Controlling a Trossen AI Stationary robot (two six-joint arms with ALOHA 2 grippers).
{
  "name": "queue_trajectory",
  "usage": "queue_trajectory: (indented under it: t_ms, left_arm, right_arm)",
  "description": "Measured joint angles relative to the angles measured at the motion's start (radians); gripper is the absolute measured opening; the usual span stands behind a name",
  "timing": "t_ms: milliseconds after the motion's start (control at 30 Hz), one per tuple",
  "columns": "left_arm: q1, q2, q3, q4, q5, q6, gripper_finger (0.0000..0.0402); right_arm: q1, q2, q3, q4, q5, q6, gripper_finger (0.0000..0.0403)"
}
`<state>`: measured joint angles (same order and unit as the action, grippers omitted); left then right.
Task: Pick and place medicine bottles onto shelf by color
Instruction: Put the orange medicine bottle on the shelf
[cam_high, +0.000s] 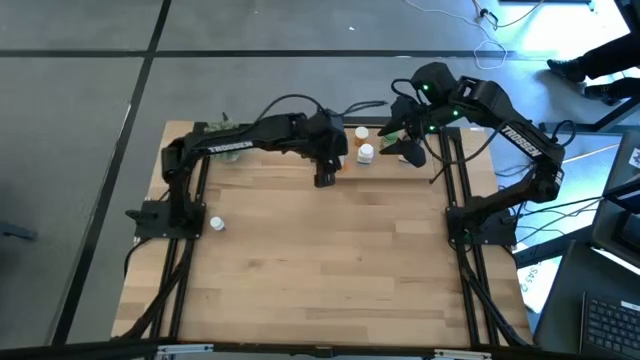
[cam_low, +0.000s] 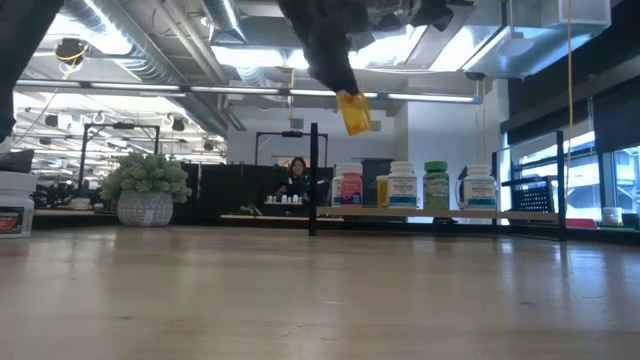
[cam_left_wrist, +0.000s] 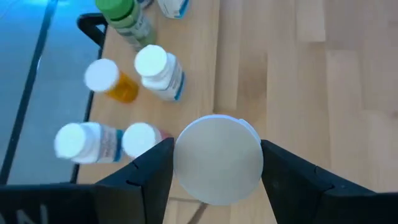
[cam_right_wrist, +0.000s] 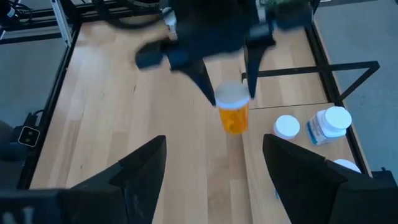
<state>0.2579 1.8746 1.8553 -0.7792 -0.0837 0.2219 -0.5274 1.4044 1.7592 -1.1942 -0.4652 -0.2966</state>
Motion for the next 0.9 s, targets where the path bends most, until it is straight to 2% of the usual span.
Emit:
queue_trajectory:
  t_ms: [500,700,900]
  left_arm:
    - [-0.005,0.167,0.000,0.008,-0.001,-0.001,0.0208]
    - [-0.024,0.168,0.000,0.004,0.115,0.023,0.0208]
    - [-0.060,0.168,0.000,0.002,0.120,0.034,0.0208]
  right_arm:
    - [0.000,0.000,0.000,0.005,0.001,-0.008,0.0269]
    - [0.000,0.001,0.000,0.008,0.001,-0.030,0.0269]
    - [0.000,0.001,0.000,0.008,0.000,-0.030,0.0269]
